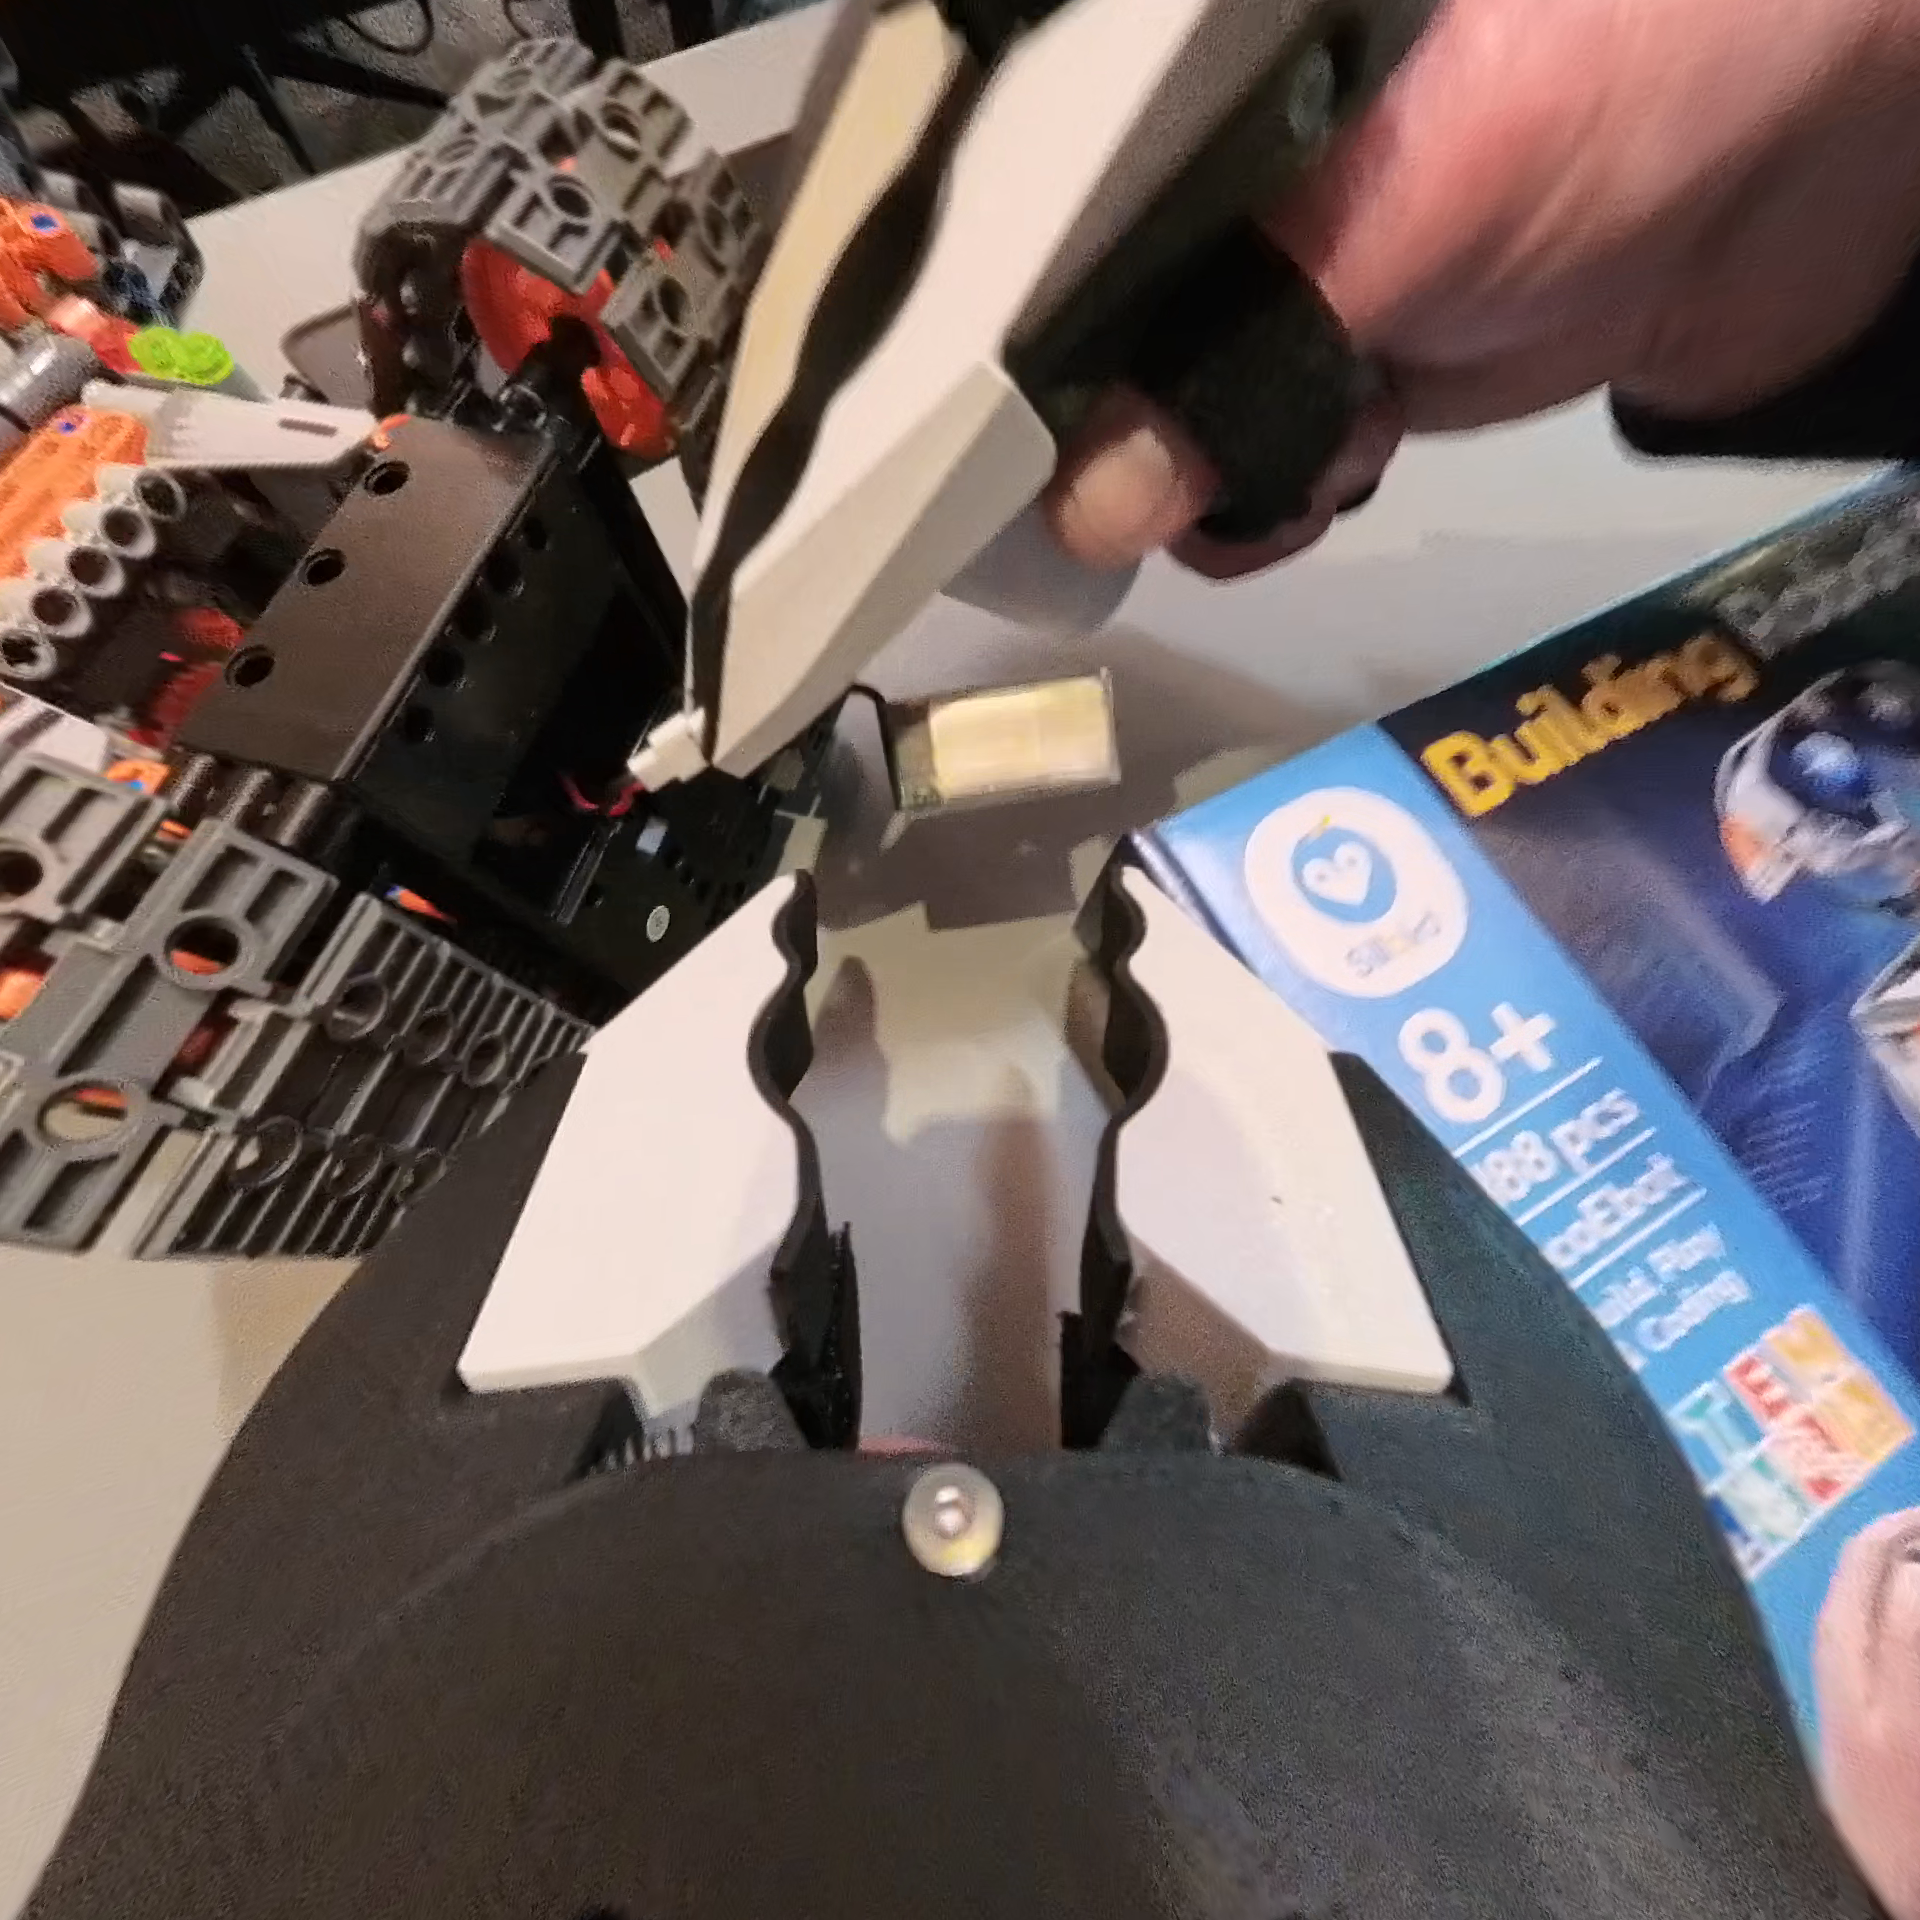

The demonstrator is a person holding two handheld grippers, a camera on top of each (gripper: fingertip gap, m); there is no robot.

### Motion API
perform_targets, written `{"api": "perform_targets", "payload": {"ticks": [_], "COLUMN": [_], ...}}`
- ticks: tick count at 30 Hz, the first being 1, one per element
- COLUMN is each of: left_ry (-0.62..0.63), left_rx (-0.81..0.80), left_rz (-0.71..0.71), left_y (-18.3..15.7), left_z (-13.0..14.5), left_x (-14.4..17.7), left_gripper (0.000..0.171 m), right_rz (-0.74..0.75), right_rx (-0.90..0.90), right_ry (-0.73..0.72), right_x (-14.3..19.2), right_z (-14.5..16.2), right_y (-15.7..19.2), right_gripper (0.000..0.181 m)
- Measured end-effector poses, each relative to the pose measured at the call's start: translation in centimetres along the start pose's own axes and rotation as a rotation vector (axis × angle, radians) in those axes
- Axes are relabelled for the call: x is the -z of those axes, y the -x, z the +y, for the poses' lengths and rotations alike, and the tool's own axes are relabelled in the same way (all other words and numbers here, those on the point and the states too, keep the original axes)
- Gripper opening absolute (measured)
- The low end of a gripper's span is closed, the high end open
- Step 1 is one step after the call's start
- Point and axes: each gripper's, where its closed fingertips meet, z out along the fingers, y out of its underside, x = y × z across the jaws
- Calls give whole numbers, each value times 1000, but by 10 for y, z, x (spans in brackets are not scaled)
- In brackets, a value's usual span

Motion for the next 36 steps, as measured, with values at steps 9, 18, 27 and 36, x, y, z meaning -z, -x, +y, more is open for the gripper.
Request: {"api": "perform_targets", "payload": {"ticks": [9,18,27,36], "left_ry": [-106,-150,-266,-379], "left_rx": [304,436,589,615], "left_rz": [157,162,240,337], "left_y": [-11,0,8,6], "left_z": [-14,-12,-22,-33], "left_x": [-10,-12,7,20], "left_gripper": [34,6,6,6], "right_rz": [-37,-69,56,-34], "right_rx": [-109,-148,-42,-187], "right_ry": [-70,-96,-56,-120], "right_x": [-7,-3,32,22], "right_z": [2,2,17,22], "right_y": [4,8,15,20], "right_gripper": [0,8,30,14]}}
